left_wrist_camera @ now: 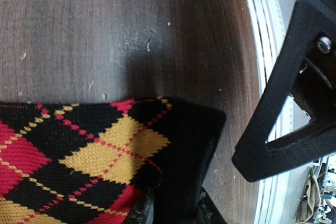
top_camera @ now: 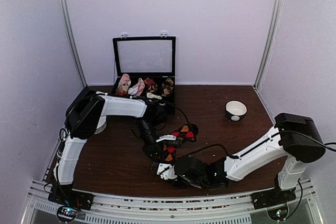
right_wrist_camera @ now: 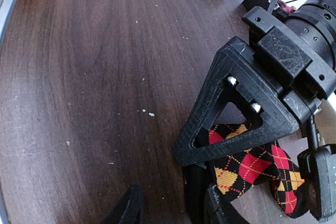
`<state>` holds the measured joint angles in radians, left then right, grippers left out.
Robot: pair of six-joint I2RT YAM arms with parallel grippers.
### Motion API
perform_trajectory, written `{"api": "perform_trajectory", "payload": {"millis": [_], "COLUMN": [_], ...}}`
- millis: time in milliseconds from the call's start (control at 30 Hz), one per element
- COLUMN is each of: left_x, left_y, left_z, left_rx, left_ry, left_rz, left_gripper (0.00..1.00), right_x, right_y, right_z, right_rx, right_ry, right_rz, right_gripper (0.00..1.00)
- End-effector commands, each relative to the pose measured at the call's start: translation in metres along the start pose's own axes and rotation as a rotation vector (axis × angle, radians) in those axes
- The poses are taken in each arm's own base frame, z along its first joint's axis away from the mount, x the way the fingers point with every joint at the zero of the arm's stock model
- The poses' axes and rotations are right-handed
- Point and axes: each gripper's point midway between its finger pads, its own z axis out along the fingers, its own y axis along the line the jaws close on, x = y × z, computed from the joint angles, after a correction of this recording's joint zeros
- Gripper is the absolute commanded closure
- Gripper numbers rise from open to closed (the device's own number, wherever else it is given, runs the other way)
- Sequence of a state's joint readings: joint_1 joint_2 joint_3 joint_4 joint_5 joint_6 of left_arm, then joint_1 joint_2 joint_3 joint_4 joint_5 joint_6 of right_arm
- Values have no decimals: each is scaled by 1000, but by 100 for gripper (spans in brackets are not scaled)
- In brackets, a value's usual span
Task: Roll the socks
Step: Roll the sock at the center of the board.
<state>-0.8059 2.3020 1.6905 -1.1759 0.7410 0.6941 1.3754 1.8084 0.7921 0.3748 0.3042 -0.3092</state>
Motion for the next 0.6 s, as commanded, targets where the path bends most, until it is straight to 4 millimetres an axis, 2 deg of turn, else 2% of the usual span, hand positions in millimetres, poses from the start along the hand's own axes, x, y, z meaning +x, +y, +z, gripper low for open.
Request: {"api": "perform_trajectory", "payload": {"millis": [0,167,433,567], "left_x": [4,6,5,7], "left_y": [-1,0,-1,-1], "left_z": [-1,-1,-2,-1], "left_rx": [3,-5,-7,-6], "left_ry": [1,12,11,15], "left_rz": [11,18,26,23], "left_gripper": [73,72,72,72], "right_x": [-7,4,22,21], "right_y": [-10,-16,-27,-25], "right_z": [5,11,10,10], "right_rx": [22,76,128,104], "right_ry": [-24,8,40,37], "right_rz": [19,-2,13,21], "right_gripper": [62,64,61,65]}}
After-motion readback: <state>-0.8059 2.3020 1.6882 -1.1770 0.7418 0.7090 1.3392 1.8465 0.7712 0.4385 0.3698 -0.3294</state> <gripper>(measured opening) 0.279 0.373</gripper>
